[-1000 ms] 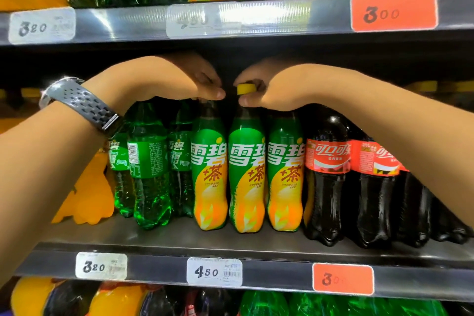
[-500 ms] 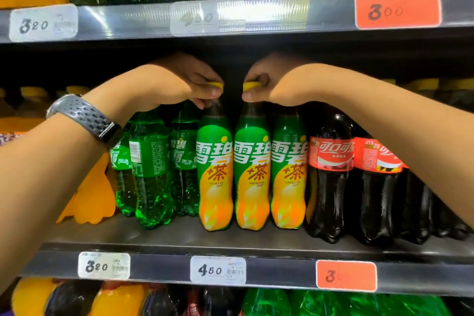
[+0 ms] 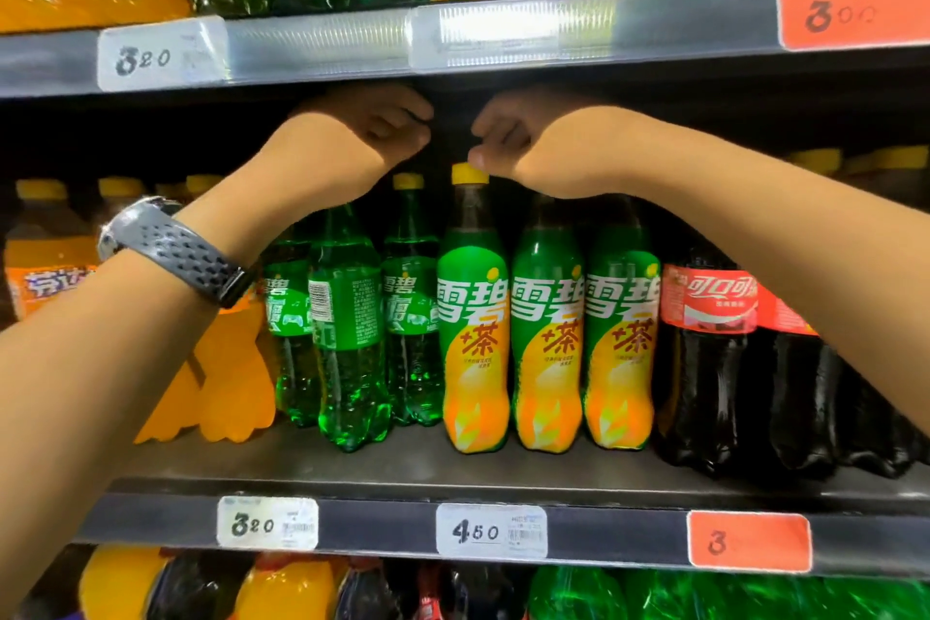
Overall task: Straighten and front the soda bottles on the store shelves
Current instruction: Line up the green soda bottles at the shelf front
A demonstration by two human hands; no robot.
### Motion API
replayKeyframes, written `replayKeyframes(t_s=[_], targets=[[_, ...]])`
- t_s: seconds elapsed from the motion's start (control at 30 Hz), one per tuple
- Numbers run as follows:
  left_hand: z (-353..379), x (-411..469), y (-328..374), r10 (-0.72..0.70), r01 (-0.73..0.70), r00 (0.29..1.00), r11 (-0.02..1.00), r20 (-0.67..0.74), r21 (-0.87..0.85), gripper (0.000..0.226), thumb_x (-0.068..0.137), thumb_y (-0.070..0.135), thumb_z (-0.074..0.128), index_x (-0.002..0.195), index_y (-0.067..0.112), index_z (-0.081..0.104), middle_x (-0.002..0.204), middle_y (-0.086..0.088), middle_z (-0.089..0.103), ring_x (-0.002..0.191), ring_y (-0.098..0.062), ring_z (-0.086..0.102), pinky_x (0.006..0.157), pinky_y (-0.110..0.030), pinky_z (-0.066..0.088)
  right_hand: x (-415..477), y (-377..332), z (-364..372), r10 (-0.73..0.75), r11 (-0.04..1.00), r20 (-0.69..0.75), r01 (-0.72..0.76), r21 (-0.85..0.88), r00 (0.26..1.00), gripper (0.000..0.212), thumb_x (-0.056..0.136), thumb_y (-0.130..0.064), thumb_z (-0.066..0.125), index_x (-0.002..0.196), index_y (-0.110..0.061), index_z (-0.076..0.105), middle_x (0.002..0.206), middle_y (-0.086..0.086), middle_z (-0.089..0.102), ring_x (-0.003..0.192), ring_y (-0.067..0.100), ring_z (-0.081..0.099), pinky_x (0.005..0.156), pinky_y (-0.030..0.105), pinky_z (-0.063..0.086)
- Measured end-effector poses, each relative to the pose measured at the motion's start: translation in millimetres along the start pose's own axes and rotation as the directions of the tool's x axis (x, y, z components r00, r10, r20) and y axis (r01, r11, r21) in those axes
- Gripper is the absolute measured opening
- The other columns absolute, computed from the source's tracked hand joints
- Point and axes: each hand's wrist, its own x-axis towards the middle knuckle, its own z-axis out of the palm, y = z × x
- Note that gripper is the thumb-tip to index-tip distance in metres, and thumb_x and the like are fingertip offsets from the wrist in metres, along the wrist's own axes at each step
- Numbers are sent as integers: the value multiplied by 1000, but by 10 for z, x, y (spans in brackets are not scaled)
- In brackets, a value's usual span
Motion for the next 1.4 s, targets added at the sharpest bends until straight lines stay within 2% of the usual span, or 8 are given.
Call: replayKeyframes(t_s=[0.1, 0.27, 0.43, 0.53, 0.63, 0.83, 1.03, 1.4], targets=[[-168, -66, -144, 64, -59, 998, 959, -8, 279, 24, 91, 30, 60, 115, 23, 62, 109, 2, 67, 100, -15, 62, 91, -29, 47, 123, -208, 99, -14, 999, 29, 15, -40, 999, 52, 90, -49, 54, 132, -19, 48, 125, -1, 57, 110, 19, 56, 97, 38, 44], [-265, -121, -356, 26, -39, 999, 876, 32, 481, 36, 89, 40, 61, 121, 24, 60, 118, -1, 64, 106, -22, 59, 81, -23, 38, 309, -448, 251, 3, 980, 106, 18, -197, 994, 64, 90, -56, 49, 140, -17, 39, 136, 4, 51, 119, 23, 51, 94, 30, 41], [-287, -213, -489, -54, -9, 988, 914, 143, 406, 35, 84, 47, 65, 115, 32, 61, 115, 4, 63, 102, -19, 59, 81, -25, 45, 436, -564, 416, 94, 947, 112, -54, -317, 989, 51, 88, -52, 53, 119, -11, 54, 117, 12, 59, 88, 25, 51, 71, 29, 34], [-240, -277, -549, -97, 49, 986, 944, 134, 326, 35, 84, 48, 64, 117, 36, 58, 109, 9, 59, 96, -14, 56, 71, -21, 41, 509, -584, 473, 118, 939, 93, -80, -333, 989, 43, 85, -50, 56, 108, -14, 59, 106, 10, 62, 83, 26, 54, 69, 29, 41], [-227, -319, -601, -129, 106, 987, 970, 91, 216, 36, 87, 47, 61, 121, 33, 58, 113, 7, 59, 102, -15, 56, 84, -26, 45, 592, -562, 497, 124, 936, 69, -94, -339, 990, 41, 84, -51, 57, 105, -17, 61, 98, 7, 61, 83, 27, 57, 71, 29, 44], [-334, -336, -533, -123, 107, 986, 985, 113, 138, 28, 88, 38, 65, 114, 28, 66, 113, 2, 67, 103, -18, 63, 93, -40, 50, 661, -530, 545, 95, 951, 10, -88, -295, 995, 46, 75, -50, 67, 61, -19, 36, 64, -1, 42, 58, 20, 44, 49, 26, 29], [-338, -384, -531, -159, 153, 987, 971, 18, 182, 29, 87, 40, 66, 113, 27, 68, 105, -3, 69, 94, -20, 65, 84, -36, 54, 639, -530, 515, 58, 955, 55, -39, -293, 997, 37, 78, -47, 68, 92, -14, 59, 88, 2, 57, 78, 23, 55, 60, 27, 41], [-443, -333, -615, -116, 105, 989, 988, 88, 115, 23, 85, 38, 68, 104, 26, 70, 101, 0, 70, 94, -17, 65, 87, -39, 53, 576, -573, 401, 10, 976, 107, 13, -217, 994, 24, 85, -43, 65, 79, -20, 62, 66, -10, 56, 60, 9, 51, 52, 23, 34]])
